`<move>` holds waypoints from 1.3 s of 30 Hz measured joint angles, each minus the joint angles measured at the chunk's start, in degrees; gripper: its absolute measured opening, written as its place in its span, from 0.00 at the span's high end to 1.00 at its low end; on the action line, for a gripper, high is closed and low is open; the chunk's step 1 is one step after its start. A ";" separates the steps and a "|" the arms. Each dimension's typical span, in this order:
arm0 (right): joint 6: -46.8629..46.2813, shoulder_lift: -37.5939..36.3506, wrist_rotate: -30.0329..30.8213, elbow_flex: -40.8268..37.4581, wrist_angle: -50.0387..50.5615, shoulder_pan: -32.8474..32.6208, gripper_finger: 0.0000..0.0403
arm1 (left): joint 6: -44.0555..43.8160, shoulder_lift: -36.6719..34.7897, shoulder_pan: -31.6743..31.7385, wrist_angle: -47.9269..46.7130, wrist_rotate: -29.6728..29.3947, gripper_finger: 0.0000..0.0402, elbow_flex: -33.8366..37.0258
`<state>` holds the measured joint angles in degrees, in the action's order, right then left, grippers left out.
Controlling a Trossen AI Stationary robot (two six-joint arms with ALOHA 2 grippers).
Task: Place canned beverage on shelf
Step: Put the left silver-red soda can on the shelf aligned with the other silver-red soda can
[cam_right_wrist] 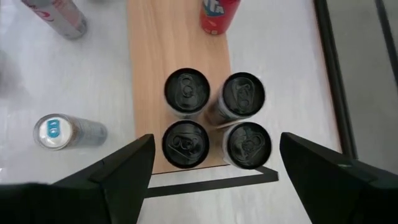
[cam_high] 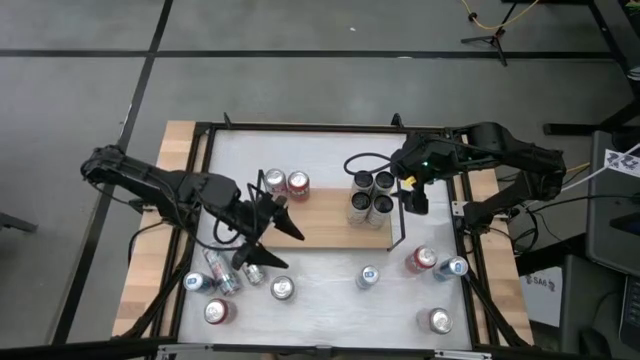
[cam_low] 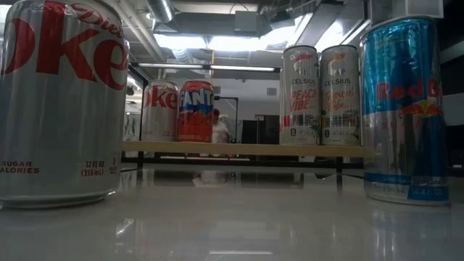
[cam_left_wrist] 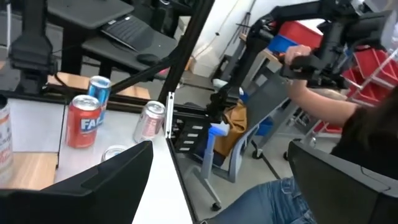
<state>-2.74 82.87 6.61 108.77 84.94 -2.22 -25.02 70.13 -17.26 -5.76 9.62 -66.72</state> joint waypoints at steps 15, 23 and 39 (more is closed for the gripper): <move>-1.66 0.00 -5.04 -0.16 -0.12 -1.05 0.15 | -3.17 15.87 -12.12 -31.72 -19.88 0.08 -21.67; -1.86 0.04 -1.86 -6.27 -1.08 -7.69 0.15 | -13.80 23.39 -16.29 -47.98 -25.44 0.09 -27.74; -5.98 0.04 0.38 -14.93 -3.07 -12.15 0.15 | -25.10 31.37 -17.42 -54.54 -21.08 0.09 -27.76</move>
<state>-8.73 82.91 6.98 93.84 81.86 -14.37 -50.12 101.50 -34.68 -60.30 -11.46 -94.48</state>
